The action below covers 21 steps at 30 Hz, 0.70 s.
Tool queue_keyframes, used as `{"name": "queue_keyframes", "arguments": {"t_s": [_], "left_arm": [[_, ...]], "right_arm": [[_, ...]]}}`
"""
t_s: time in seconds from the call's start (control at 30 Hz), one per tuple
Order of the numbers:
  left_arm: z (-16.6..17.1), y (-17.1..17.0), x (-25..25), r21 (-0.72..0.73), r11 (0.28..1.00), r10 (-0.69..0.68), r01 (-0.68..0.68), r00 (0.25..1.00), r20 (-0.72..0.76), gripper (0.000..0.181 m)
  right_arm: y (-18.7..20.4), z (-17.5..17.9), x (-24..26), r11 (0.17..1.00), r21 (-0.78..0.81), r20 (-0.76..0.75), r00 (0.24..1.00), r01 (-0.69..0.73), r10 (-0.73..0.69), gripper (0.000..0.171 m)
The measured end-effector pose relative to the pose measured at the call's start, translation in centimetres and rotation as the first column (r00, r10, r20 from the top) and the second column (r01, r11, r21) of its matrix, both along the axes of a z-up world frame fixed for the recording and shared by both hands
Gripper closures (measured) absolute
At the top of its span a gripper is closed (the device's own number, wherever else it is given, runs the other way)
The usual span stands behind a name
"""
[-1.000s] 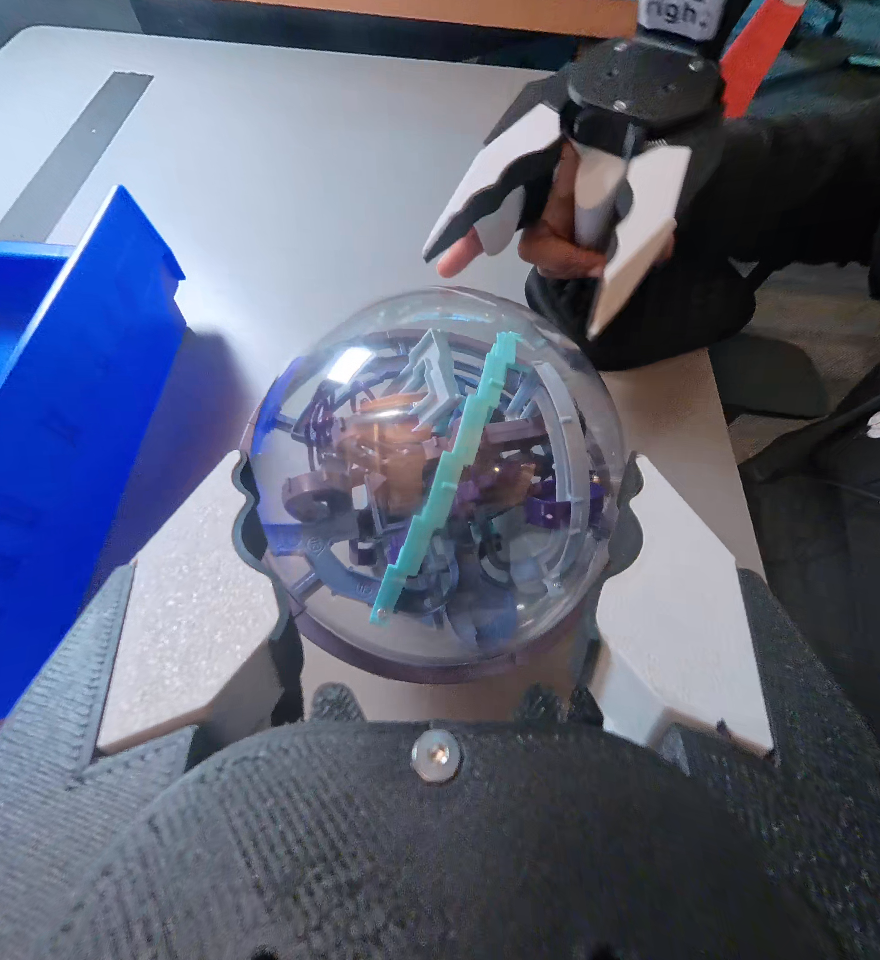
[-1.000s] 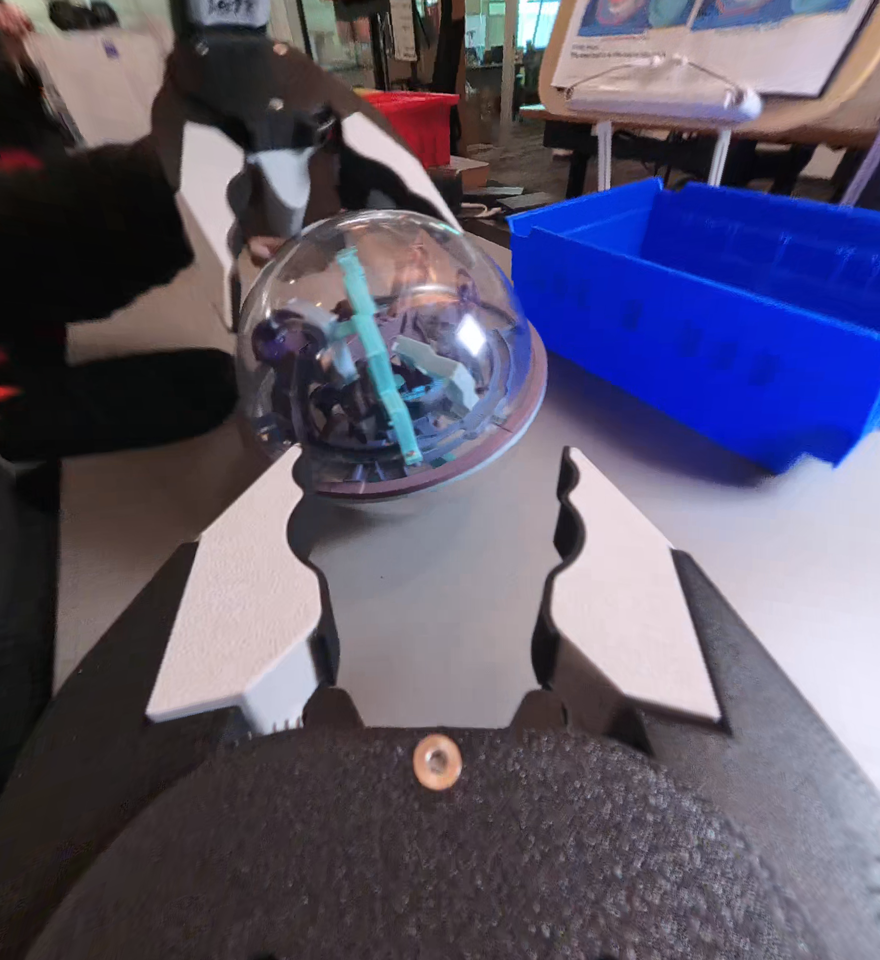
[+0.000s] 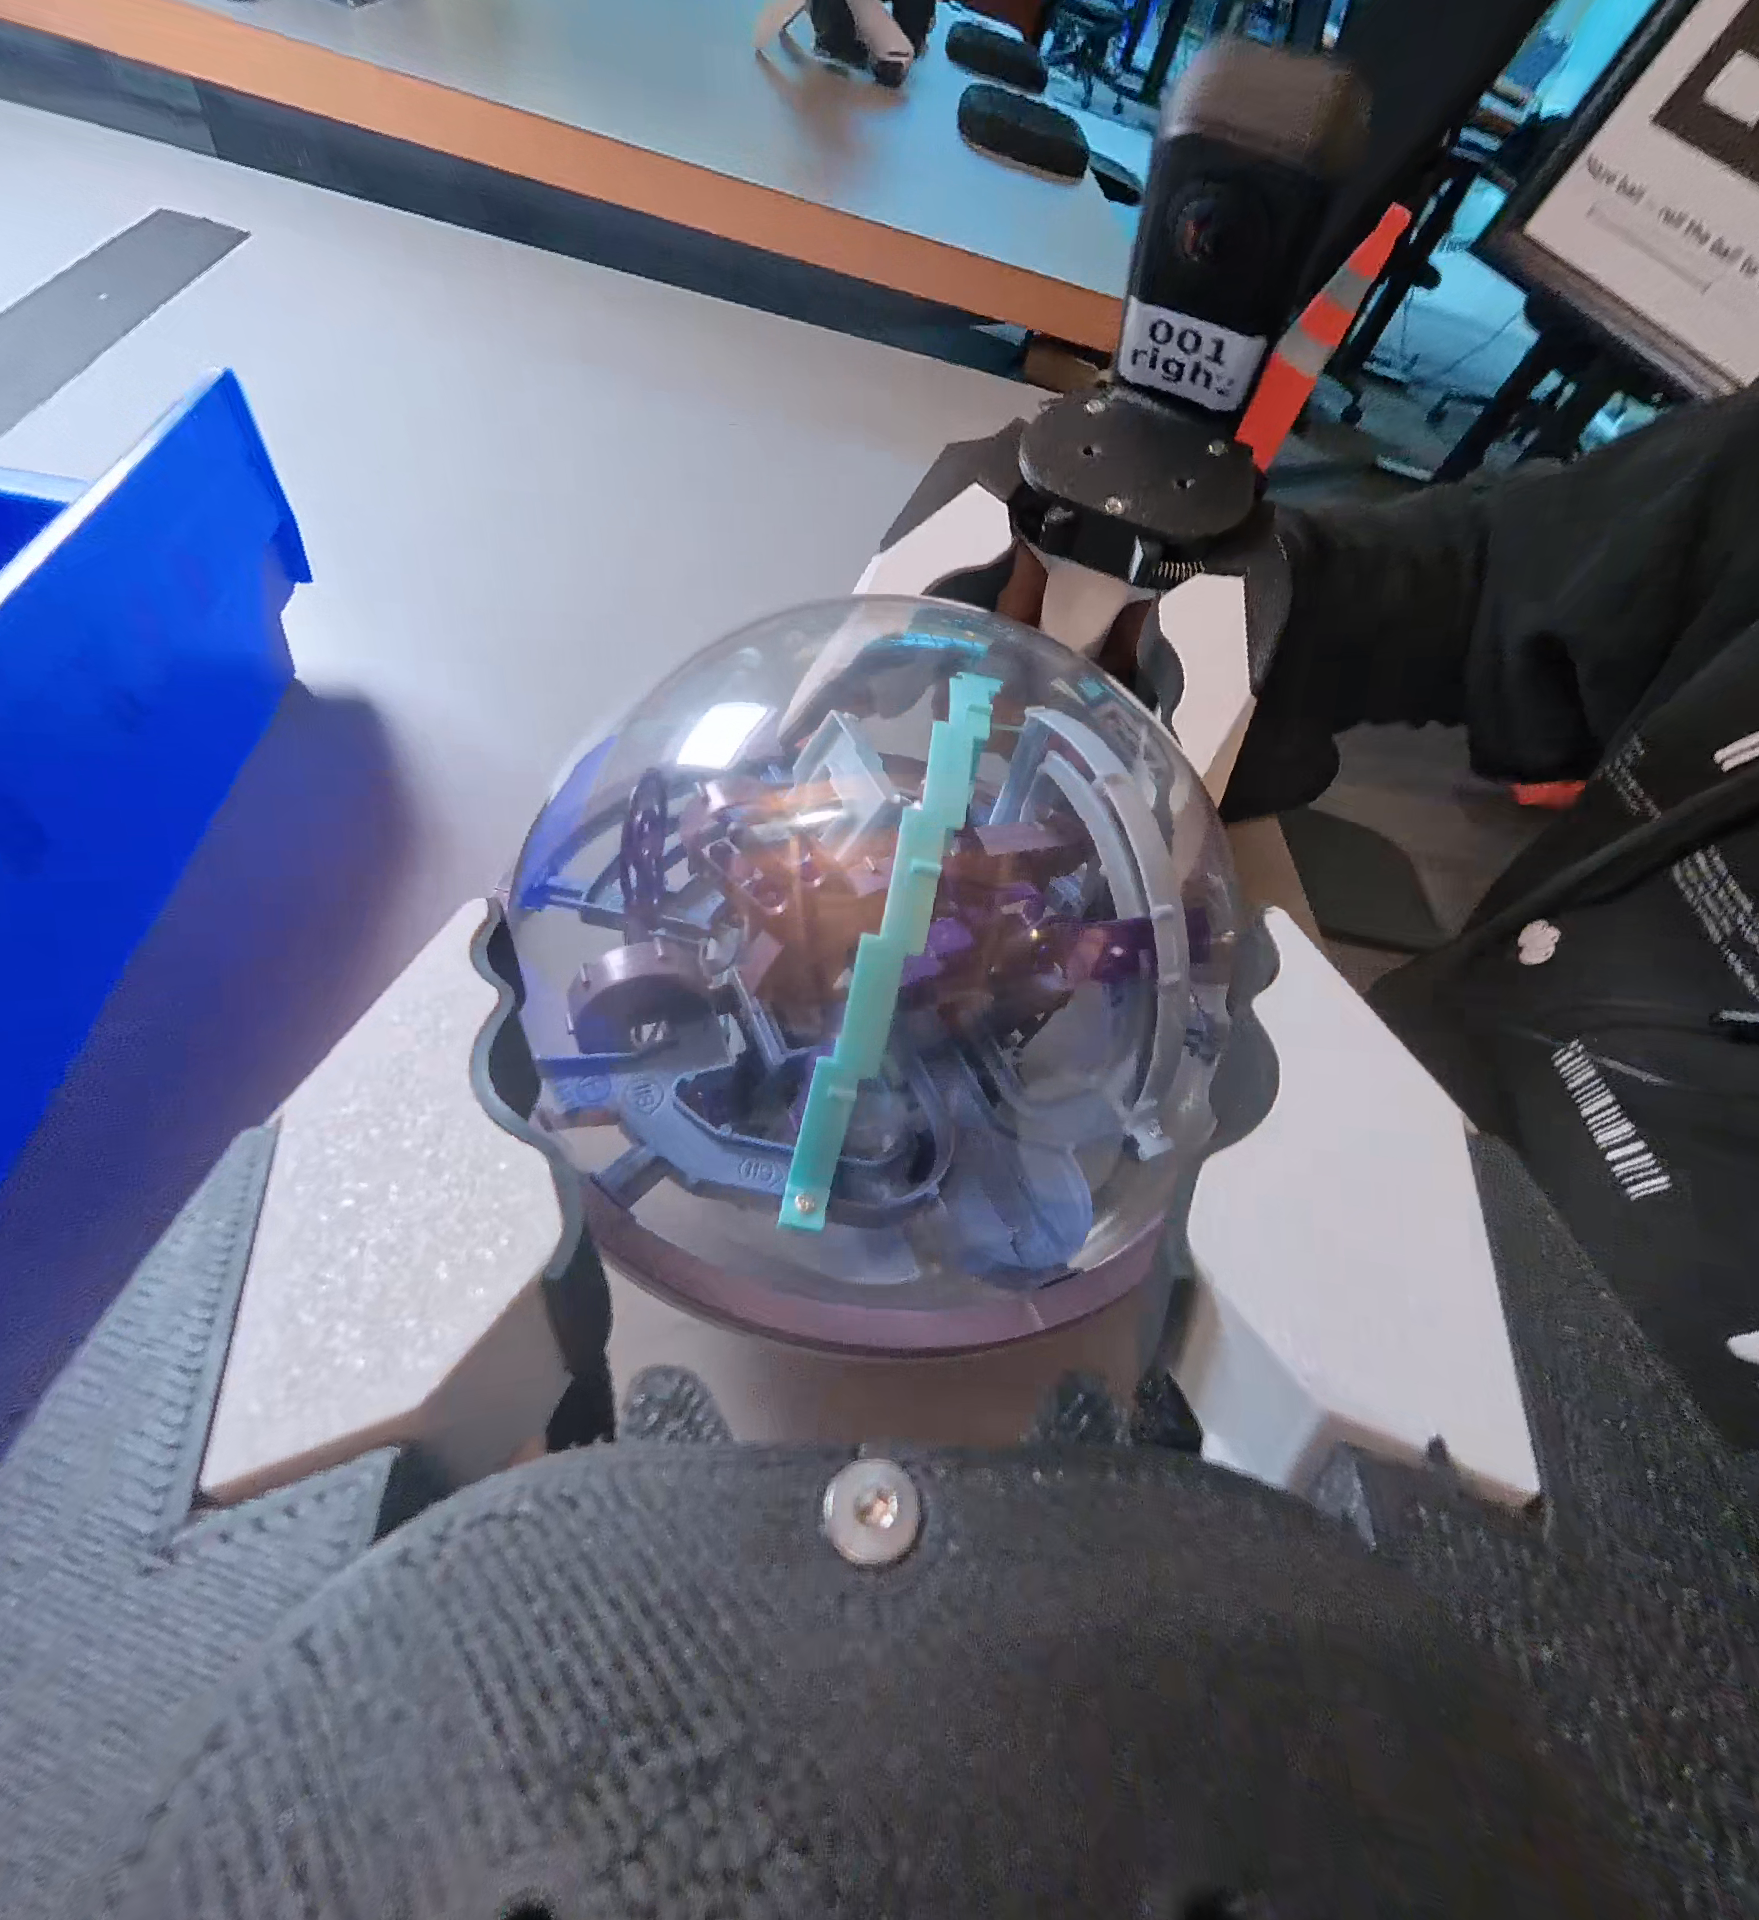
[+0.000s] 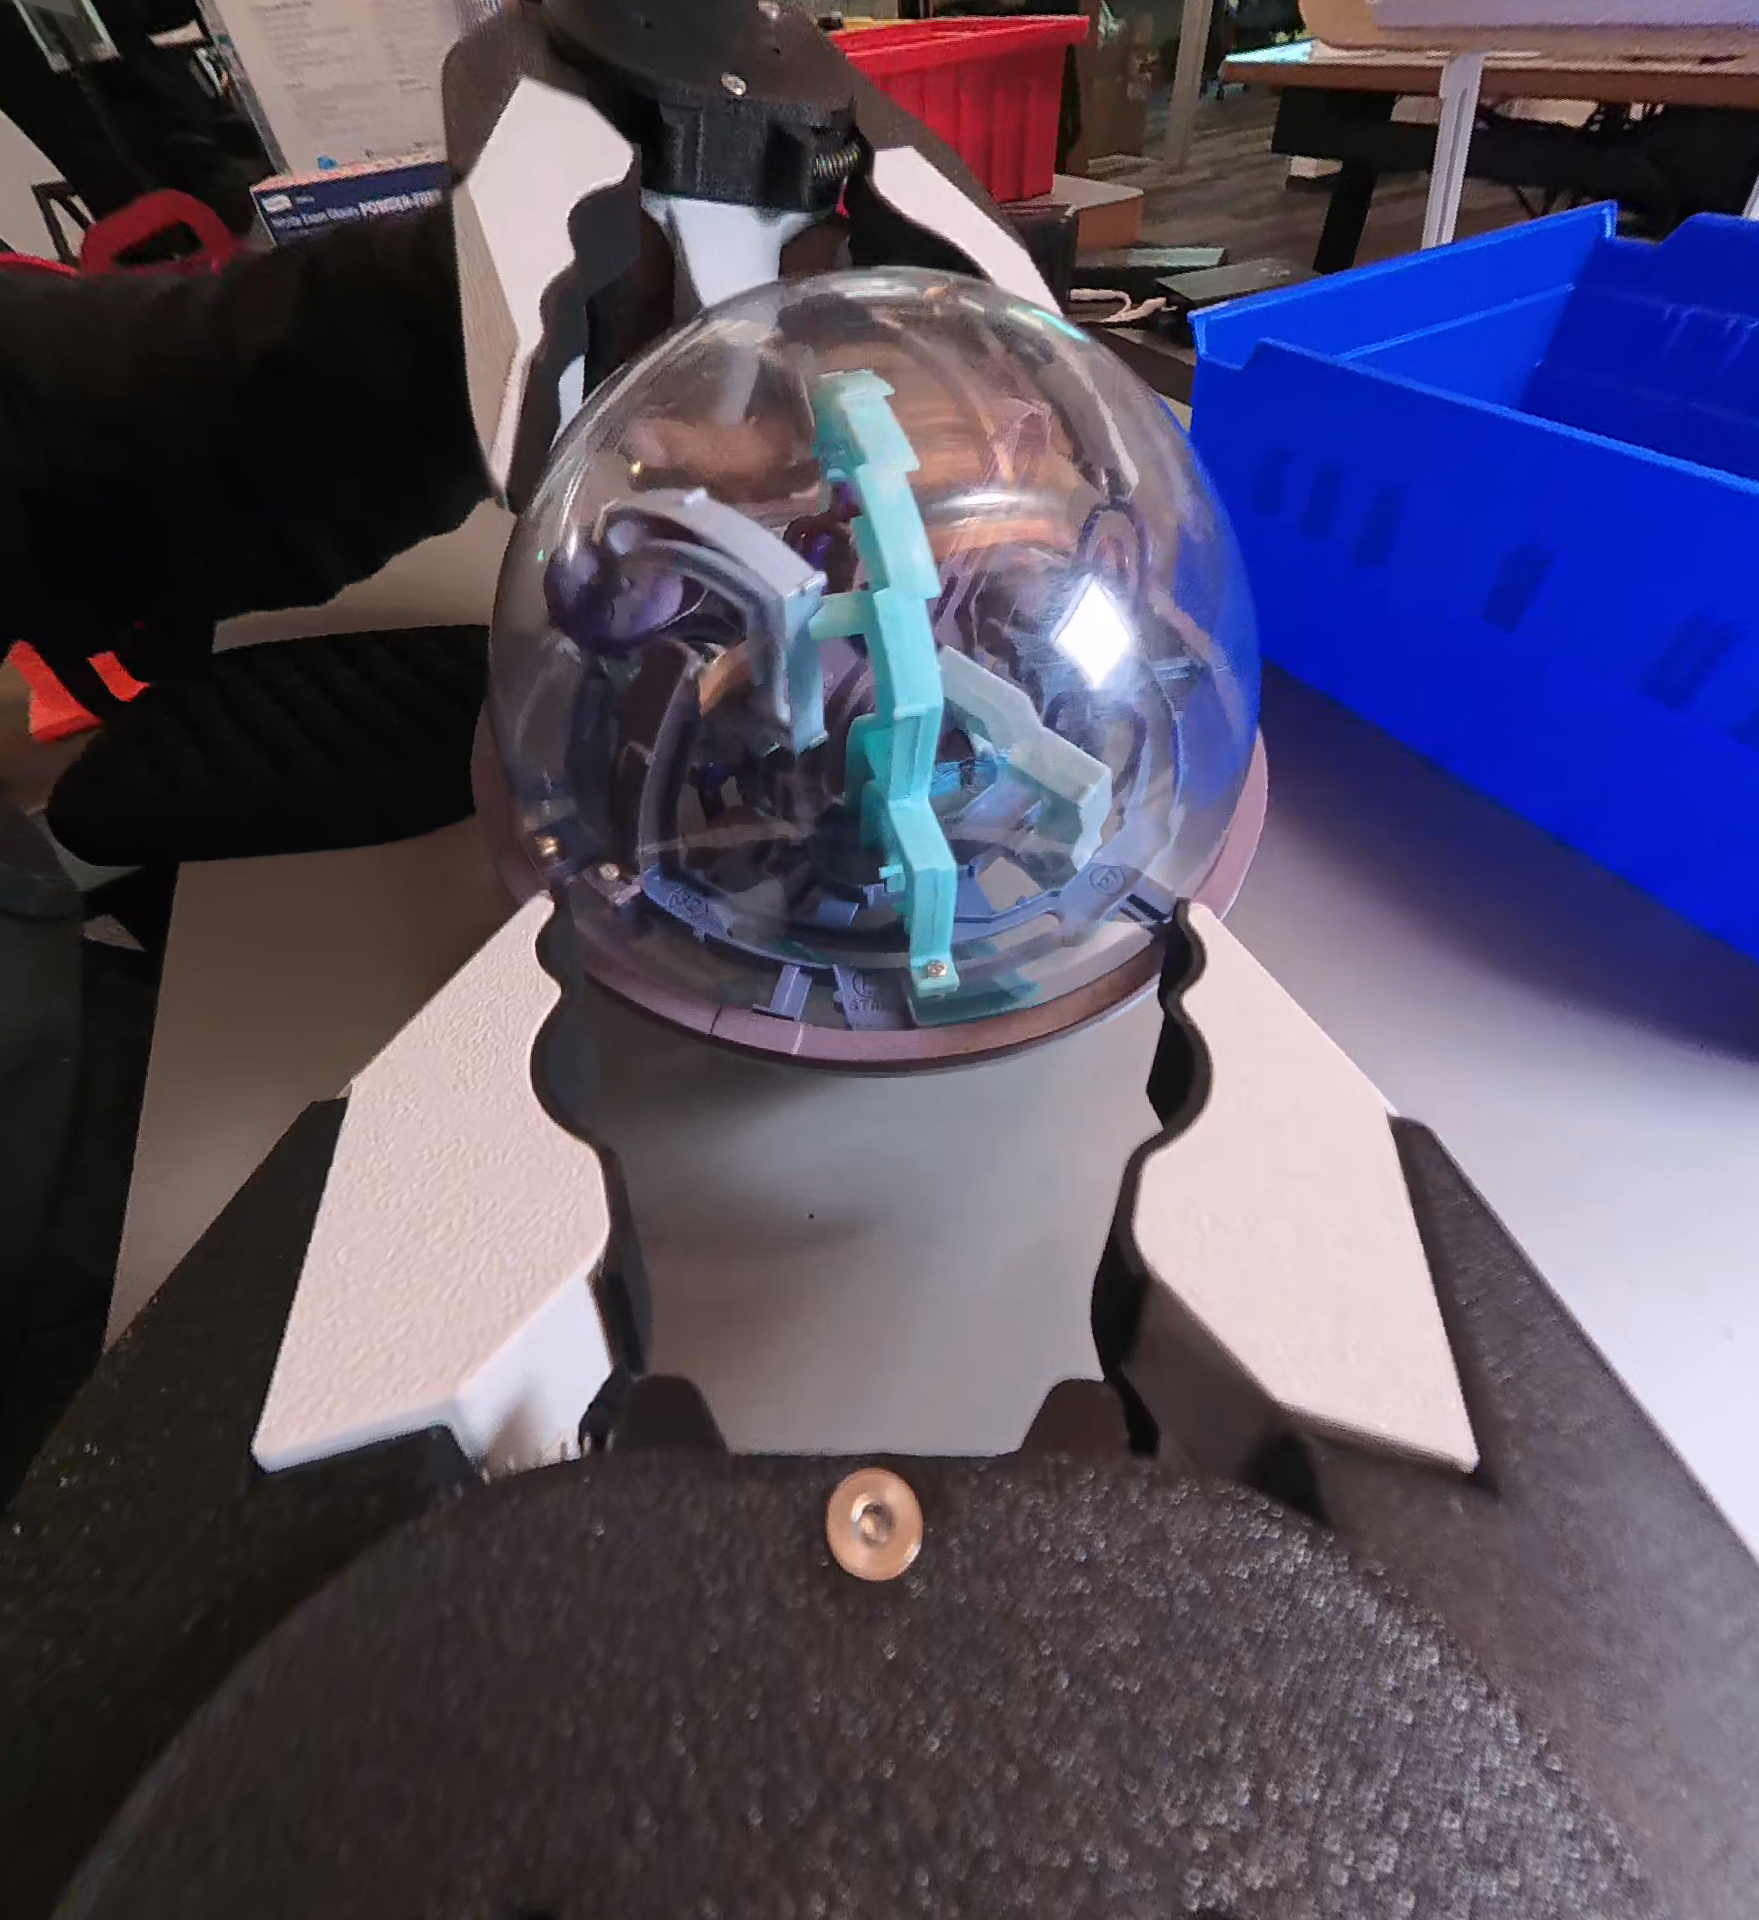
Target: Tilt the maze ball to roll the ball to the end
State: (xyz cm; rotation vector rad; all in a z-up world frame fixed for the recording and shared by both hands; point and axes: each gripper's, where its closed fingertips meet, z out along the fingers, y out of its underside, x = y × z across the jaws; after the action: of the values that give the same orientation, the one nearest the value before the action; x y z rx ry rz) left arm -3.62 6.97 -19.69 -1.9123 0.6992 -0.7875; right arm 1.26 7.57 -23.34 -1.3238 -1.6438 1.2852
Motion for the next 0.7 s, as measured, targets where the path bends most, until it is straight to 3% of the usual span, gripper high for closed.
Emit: {"name": "queue_keyframes", "arguments": {"t_s": [0.4, 0.7], "left_arm": [[0.08, 0.62, -0.64, -0.065, 0.998, 0.000, 0.006, 0.996, 0.091, 0.050], [0.50, 0.46, -0.42, -0.037, 0.998, 0.057, -0.056, 0.997, 0.049, 0.054]], "right_arm": [[0.01, 0.32, -0.14, 0.997, -0.075, -0.021, 1.000, 0.007, -0.009, 0.057], [-0.17, -0.21, -0.26, 0.997, -0.073, -0.006, 1.000, -0.010, 0.009, 0.054]]}}
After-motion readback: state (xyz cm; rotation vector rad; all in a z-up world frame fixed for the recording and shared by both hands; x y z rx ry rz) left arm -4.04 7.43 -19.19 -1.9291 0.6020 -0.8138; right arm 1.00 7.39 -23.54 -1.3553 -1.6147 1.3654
